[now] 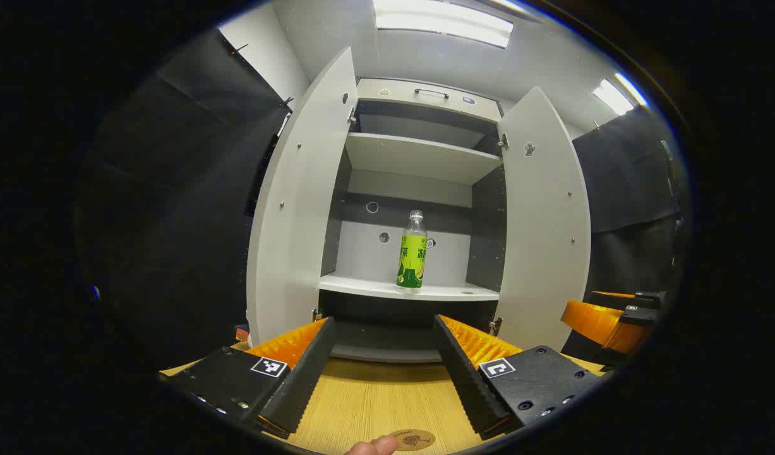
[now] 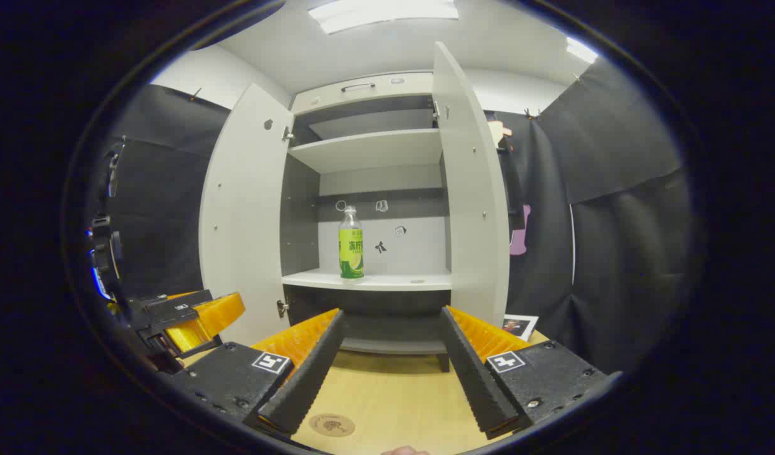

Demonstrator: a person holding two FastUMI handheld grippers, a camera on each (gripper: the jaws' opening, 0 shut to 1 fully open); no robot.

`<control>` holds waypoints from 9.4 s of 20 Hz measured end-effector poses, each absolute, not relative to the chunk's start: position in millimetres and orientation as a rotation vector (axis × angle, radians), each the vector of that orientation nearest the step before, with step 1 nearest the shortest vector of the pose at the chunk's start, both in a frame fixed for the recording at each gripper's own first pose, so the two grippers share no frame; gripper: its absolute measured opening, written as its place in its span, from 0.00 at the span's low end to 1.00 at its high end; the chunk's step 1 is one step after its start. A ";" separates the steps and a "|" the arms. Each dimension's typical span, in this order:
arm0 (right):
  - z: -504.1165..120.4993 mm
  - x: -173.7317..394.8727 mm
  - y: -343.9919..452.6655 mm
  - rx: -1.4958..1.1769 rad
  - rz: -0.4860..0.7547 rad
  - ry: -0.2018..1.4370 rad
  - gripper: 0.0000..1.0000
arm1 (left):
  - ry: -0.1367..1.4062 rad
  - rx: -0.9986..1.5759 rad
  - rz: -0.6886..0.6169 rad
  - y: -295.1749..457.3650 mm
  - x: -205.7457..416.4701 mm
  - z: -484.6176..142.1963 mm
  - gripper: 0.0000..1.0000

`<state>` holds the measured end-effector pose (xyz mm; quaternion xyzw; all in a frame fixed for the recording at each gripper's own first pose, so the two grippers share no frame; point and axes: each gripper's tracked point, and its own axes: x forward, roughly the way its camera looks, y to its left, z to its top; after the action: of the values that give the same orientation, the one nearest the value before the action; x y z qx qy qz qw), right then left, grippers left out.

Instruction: Grasp the bottle in the cabinet with the left hand and place it on the coaster, then close the right door with the right hand and the left door with the left hand.

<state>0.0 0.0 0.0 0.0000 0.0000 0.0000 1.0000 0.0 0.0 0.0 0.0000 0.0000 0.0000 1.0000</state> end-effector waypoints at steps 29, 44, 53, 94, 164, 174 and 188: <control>-4.1 21.6 -4.7 0.011 -0.032 0.033 0.98 | 0.006 -0.016 -0.193 -38.1 128.7 37.7 0.94; -10.0 27.8 -26.2 0.040 -0.122 0.069 0.98 | 0.030 0.096 -0.177 -55.1 326.0 36.5 0.95; -8.1 20.2 -37.9 0.039 -0.178 0.060 0.98 | 0.037 0.106 -0.154 -58.2 369.1 33.6 0.94; 41.0 24.1 -7.5 -0.069 0.024 0.029 0.98 | 0.103 0.104 -0.029 -39.7 52.2 -181.1 0.72; 151.9 86.0 -186.0 -0.079 -0.268 -0.069 0.96 | 0.142 0.061 -0.005 4.9 -10.9 -54.1 0.95; 141.3 128.1 -79.9 -0.034 -0.011 -0.046 0.95 | 0.104 0.069 0.028 28.2 -17.0 -39.5 0.95; 125.6 114.3 -49.6 -0.045 0.027 -0.052 0.97 | 0.112 0.078 0.054 45.9 -24.9 -36.8 0.95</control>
<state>114.3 -49.6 125.6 -0.0224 -0.0259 0.0136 0.9993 -24.9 45.9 -36.8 0.0390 0.0560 0.0271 0.9973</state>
